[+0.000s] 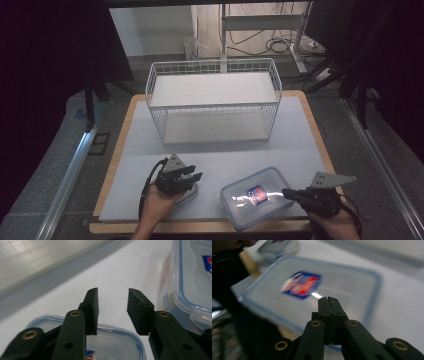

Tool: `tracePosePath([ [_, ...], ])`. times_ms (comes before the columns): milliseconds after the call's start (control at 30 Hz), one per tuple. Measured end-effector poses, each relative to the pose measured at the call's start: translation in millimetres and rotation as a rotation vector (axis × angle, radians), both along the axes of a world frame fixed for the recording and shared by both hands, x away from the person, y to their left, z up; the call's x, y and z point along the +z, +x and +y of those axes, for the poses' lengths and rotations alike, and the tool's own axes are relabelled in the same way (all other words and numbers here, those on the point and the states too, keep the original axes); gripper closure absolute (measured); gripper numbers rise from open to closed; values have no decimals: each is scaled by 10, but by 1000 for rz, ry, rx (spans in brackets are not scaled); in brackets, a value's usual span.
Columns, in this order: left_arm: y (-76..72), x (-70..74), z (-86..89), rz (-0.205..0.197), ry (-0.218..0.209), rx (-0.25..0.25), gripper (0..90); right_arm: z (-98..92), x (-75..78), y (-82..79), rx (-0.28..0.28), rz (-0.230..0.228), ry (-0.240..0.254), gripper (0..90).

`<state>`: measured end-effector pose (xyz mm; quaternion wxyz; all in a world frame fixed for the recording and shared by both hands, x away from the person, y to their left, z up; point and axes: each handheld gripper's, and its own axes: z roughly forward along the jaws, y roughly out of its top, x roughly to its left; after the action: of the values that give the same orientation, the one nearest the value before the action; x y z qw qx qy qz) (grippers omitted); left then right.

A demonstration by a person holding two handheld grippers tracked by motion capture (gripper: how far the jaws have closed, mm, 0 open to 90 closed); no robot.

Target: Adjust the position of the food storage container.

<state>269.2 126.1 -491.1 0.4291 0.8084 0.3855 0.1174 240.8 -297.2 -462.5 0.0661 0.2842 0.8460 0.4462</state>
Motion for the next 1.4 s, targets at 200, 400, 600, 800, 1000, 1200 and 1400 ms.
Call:
tracePosePath([
  [200,22,-99,-87,64,59,-5,829,199,-98,-233,138,33,3,897],
  [400,67,-99,-61,89,48,6,897,323,-218,-319,223,65,-31,898],
  [600,19,-71,-8,88,58,18,898,391,-260,-294,259,99,19,899],
  [800,-76,-21,143,83,51,47,899,481,-257,-315,293,91,-8,899],
  [1000,-64,-26,82,92,30,11,898,454,-309,-314,306,92,-100,899],
  [1200,78,-104,-134,124,125,-4,899,519,-392,-290,290,72,-133,899],
  [1400,39,-58,-48,107,144,28,900,601,-387,-202,270,40,-127,899],
])
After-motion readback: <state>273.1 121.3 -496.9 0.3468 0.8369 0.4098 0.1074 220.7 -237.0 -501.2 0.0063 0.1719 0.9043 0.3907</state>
